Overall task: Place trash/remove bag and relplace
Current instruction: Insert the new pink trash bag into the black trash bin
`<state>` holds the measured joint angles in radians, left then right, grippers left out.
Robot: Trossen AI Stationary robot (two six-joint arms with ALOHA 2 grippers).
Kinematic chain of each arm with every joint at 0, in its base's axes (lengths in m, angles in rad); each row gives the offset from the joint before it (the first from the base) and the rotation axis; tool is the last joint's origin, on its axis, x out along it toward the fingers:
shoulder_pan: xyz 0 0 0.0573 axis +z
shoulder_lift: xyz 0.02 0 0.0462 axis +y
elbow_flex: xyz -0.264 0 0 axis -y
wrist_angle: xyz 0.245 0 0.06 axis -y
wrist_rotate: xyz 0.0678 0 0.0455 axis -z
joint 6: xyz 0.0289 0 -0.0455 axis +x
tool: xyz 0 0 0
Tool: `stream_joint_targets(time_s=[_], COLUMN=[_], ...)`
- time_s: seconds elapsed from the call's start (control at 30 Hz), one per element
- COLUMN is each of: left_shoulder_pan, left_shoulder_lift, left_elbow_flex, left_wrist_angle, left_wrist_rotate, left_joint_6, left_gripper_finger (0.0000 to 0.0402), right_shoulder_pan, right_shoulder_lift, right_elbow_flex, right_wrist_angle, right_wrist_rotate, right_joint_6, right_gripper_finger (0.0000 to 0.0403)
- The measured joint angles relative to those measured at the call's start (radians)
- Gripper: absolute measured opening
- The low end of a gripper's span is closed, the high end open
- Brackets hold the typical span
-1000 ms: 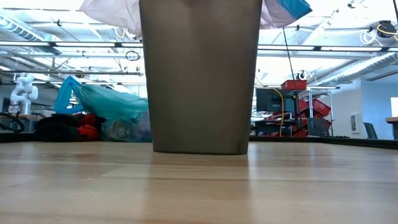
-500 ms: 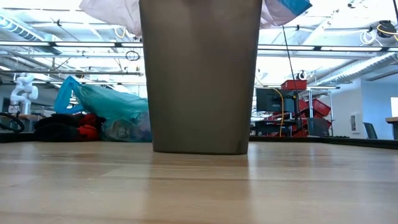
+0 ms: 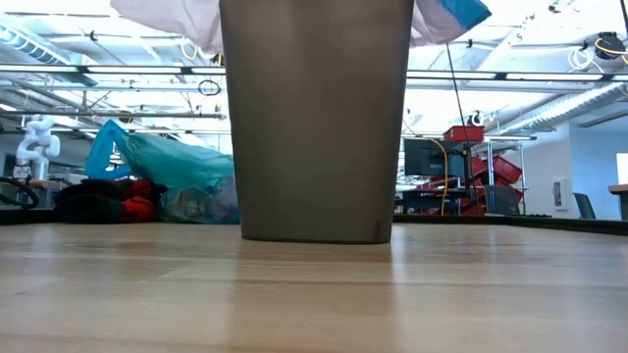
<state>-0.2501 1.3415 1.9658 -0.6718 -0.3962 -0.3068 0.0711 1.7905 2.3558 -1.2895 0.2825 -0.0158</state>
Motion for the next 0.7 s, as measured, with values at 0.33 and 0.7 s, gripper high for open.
stream_joint_targets(time_s=[0.33, 0.7], left_shoulder_pan=[-0.079, -0.121], left_shoulder_lift=[0.009, 0.031], left_elbow_flex=[0.012, -0.245], left_wrist_angle=[-0.722, -0.624], left_wrist_rotate=[0.091, -0.04], left_joint_6=[-0.561, -0.551], left_gripper_finger=[0.0079, 0.0002], right_shoulder_pan=[-0.013, -0.046], right_shoulder_lift=[-0.025, -0.072], right_elbow_flex=[0.0, 0.0], right_wrist_angle=[-0.034, -0.03], right_wrist_rotate=[0.0, 0.0], right_joint_6=[0.004, 0.008], right_gripper_finger=[0.0, 0.0])
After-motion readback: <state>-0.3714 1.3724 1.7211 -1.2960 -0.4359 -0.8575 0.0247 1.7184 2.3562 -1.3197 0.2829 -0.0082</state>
